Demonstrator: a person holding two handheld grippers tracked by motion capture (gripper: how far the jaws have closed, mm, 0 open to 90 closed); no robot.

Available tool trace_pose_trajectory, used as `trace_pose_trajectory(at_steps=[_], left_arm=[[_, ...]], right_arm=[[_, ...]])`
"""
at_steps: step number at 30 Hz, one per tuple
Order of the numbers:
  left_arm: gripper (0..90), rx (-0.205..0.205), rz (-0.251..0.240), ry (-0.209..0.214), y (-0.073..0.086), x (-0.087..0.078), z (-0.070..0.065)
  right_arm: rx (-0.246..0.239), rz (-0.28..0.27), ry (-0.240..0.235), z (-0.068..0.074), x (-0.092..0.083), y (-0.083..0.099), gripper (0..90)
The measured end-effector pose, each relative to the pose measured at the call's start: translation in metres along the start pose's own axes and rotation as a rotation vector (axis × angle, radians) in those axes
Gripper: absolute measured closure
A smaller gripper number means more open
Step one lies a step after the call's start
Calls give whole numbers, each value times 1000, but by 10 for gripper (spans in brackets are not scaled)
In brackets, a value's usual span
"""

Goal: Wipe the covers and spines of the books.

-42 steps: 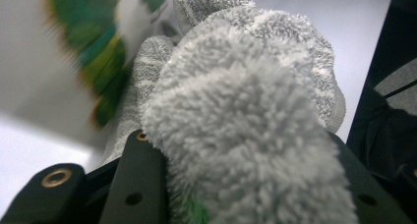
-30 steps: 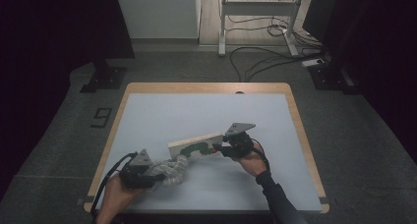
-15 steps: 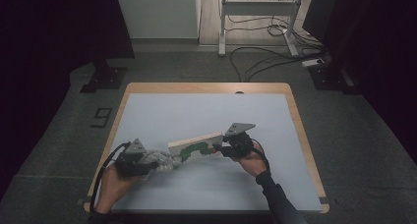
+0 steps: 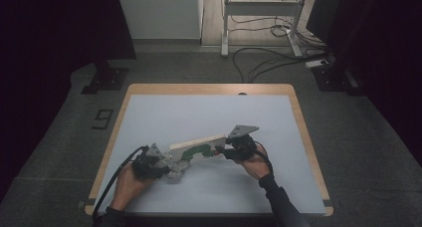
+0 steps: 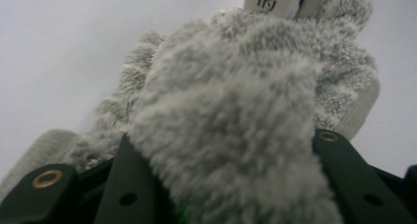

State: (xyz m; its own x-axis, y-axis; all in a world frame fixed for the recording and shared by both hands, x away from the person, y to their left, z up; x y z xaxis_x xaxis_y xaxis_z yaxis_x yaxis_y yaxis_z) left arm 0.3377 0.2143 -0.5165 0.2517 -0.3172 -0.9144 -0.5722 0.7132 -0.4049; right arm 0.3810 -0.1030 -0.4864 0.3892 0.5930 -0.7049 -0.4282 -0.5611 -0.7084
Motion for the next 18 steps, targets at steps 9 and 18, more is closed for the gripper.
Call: trace_pose_trajectory(at_steps=[9,18], left_arm=[[592,-7,-64,22,1,-9,2],[595,-18,-168,56,-5,-43,8]], right_arm=[[-1,5,4,1,0,0,546],[-4,9,7,1,0,0,547]])
Point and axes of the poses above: each handheld gripper's, and its own axes: x roughly forward along the jaws, y roughly out of its underside, z roughly to its left, the point moved 2 cm from there along x, roughly forward along the jaws, and after that the axes turned 10 degrees about z, right-handed, at the moved point
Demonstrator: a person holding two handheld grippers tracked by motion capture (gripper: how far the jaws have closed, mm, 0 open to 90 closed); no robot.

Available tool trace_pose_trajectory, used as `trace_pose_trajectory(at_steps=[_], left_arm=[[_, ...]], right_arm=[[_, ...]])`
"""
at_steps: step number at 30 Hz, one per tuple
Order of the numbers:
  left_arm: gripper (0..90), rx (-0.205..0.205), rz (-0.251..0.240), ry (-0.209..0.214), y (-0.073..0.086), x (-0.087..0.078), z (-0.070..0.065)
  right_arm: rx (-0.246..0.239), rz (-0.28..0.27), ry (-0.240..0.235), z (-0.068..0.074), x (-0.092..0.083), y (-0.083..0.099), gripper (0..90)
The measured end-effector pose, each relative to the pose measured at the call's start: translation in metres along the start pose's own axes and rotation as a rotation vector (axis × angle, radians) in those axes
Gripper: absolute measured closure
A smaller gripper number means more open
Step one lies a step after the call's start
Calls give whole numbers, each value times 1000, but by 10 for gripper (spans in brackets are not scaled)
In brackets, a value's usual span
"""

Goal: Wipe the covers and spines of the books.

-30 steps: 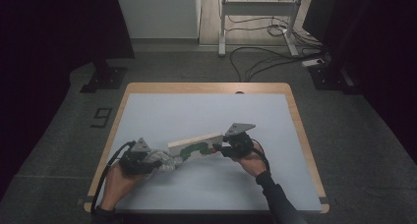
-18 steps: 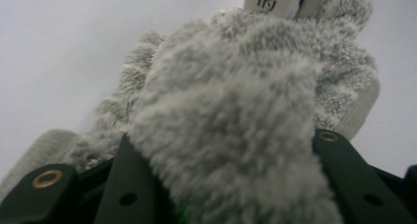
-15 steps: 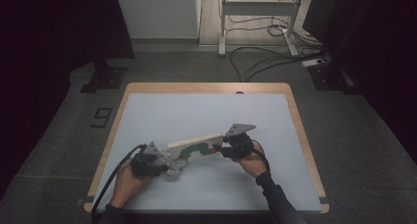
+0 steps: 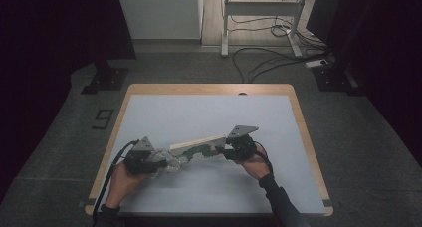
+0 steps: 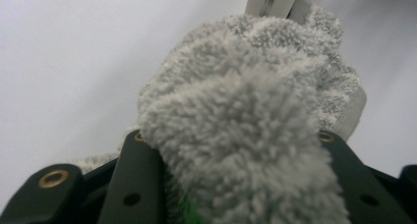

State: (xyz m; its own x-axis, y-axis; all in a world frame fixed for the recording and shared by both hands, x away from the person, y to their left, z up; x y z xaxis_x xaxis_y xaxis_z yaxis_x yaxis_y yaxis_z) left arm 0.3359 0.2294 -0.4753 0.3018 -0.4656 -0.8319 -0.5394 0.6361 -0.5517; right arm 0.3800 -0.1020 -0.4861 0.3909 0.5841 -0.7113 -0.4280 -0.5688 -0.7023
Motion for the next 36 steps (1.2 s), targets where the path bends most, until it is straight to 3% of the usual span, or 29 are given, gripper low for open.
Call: trace_pose_trajectory(at_steps=[8,14,25,36], left_arm=[[592,37,-7,-33,-16,-22,-1],[593,50,10,-55,-22,-26,-3],[591,36,53,-31,-14,-2,2],[585,15,123,-4,5,35,5]], right_arm=[[0,0,2,0,0,0,547],[-1,0,3,0,0,0,548],[1,1,6,0,1,0,549],[3,-3,5,0,1,1,548]])
Point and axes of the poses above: each handheld gripper's, and its own axes: x roughly forward along the jaws, y roughly out of its underside, z roughly to its left, the point moved 2 cm from there along x, roughly forward along the jaws, and after that the axes turned 10 degrees about z, right-handed, at the moved point
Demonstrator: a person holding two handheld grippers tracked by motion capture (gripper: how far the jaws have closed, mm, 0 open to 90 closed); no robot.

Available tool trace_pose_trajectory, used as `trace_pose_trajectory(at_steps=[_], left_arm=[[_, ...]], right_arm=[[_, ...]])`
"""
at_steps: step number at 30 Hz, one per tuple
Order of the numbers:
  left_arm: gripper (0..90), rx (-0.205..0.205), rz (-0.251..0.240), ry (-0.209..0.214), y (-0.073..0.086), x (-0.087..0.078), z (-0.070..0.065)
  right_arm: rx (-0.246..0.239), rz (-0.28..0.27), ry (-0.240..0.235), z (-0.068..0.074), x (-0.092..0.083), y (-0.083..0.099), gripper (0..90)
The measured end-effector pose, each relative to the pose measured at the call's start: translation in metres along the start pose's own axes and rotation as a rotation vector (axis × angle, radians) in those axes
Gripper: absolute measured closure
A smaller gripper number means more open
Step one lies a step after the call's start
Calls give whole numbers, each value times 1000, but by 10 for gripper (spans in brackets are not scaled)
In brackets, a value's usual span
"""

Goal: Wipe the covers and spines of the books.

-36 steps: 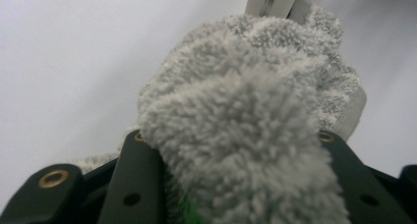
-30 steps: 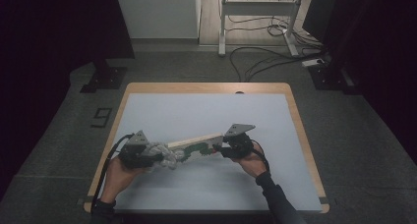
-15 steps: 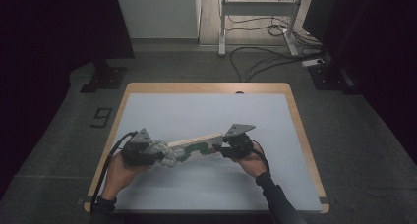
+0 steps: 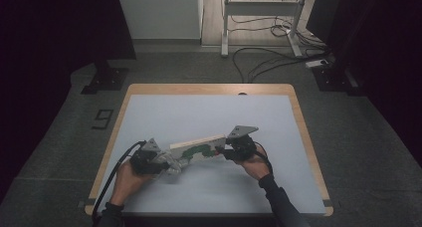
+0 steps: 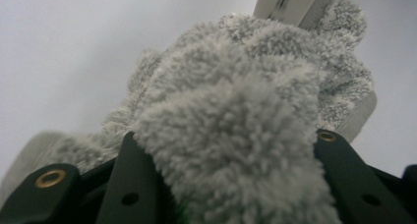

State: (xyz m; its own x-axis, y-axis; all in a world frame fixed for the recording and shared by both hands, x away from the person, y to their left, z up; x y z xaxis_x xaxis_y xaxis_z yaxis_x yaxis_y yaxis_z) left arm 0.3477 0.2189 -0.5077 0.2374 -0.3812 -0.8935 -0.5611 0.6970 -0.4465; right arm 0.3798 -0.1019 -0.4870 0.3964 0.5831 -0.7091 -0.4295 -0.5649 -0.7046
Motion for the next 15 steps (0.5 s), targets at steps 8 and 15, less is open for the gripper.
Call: trace_pose_trajectory(at_steps=[8,15], left_arm=[[584,-5,-1,2,3,6,-1],[596,8,-21,-15,-2,-8,-2]], right_arm=[[2,1,0,0,0,0,548],[2,-1,0,1,0,1,548]])
Point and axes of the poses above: each handheld gripper's, and its own axes: x roughly forward along the jaws, y roughly out of its underside, z roughly to its left, the point moved 2 cm from there along x, roughly forward along the jaws, and after that the axes turned 10 degrees about z, right-handed, at the moved point
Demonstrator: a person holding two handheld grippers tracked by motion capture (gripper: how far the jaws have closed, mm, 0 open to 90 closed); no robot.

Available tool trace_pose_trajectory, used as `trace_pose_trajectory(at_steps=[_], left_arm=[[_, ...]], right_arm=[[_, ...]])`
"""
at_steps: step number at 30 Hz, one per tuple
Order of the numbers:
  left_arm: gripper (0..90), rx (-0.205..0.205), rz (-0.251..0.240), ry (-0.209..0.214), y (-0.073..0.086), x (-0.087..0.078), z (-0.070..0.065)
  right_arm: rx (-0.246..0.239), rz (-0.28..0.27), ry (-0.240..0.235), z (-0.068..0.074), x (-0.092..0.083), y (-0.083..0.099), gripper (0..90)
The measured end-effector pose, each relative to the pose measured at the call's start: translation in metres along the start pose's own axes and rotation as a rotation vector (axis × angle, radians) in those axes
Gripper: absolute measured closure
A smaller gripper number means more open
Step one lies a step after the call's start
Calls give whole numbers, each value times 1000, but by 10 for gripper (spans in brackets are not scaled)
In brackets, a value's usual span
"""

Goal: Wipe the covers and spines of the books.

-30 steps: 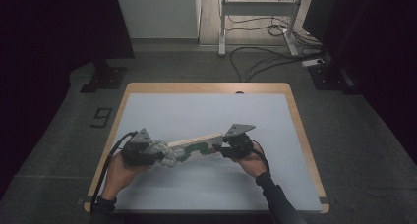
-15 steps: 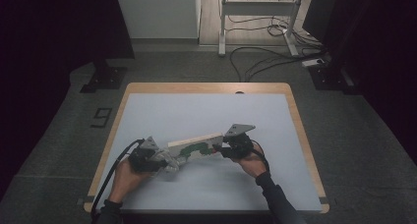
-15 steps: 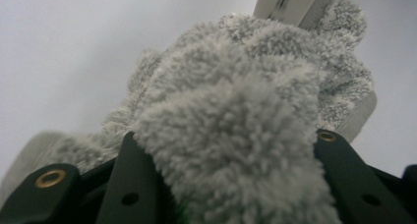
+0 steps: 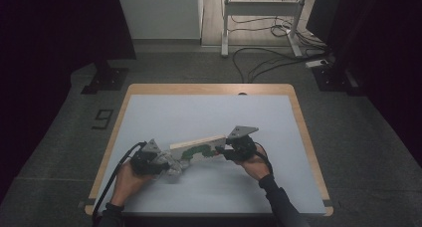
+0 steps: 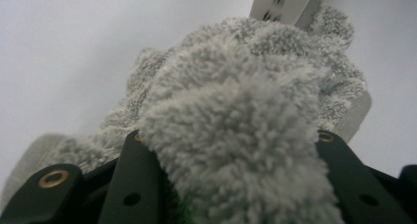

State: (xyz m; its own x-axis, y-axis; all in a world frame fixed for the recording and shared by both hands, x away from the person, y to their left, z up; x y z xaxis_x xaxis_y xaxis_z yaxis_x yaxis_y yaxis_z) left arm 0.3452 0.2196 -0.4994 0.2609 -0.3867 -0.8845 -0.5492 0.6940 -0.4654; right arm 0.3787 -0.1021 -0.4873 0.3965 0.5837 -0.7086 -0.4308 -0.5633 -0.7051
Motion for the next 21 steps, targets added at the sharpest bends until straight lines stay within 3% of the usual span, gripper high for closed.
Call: trace_pose_trajectory(at_steps=[6,12,21], left_arm=[[596,-2,-59,17,-7,-23,3],[595,32,-69,-13,-20,-47,0],[594,37,-55,-28,-19,-53,2]], right_arm=[[-1,-1,2,0,0,0,548],[-2,-2,5,0,0,0,549],[-3,3,-2,0,0,0,555]])
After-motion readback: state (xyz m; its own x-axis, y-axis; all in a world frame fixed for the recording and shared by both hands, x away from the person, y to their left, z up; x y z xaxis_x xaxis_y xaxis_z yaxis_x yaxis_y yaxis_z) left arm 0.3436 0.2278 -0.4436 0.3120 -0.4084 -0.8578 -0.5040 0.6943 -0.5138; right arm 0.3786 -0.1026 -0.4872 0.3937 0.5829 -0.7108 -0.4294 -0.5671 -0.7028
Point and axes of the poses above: each handheld gripper's, and its own axes: x roughly forward along the jaws, y roughly out of its underside, z roughly to its left, the point moved 2 cm from there along x, roughly forward along the jaws, and after that the axes turned 10 degrees about z, right-handed, at the moved point
